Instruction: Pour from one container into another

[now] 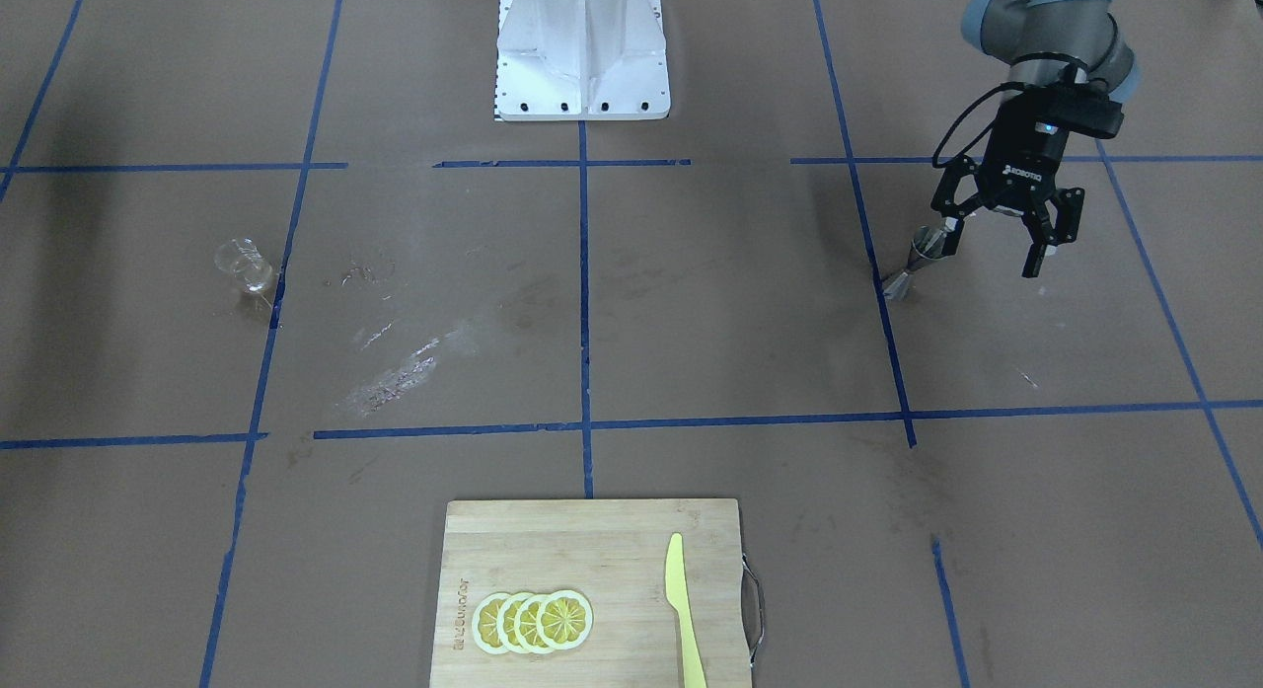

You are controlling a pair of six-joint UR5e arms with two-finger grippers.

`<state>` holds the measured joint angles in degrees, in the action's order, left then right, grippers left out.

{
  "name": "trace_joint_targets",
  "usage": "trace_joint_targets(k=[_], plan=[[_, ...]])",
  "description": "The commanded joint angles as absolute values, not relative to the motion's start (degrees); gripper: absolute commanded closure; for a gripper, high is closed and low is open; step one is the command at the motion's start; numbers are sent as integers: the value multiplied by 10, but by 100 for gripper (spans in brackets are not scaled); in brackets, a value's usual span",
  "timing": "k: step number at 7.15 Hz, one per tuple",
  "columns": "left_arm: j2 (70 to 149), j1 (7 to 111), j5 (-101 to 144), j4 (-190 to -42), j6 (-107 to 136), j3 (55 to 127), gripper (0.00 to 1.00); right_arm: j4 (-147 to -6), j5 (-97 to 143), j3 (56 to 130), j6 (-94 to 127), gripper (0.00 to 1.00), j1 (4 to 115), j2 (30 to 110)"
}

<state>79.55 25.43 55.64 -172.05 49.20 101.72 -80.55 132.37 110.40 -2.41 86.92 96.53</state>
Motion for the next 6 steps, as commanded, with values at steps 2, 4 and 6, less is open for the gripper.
trace_joint_targets(k=[2,4,6], plan=[[795,128,397,-1719,512,1004,0,-804,1324,1104,-25,0,869,966],[802,117,378,-1722,525,976,0,-804,1323,1103,-25,0,869,965],[823,113,367,-1724,549,934,0,-804,1323,1101,-25,0,869,965]])
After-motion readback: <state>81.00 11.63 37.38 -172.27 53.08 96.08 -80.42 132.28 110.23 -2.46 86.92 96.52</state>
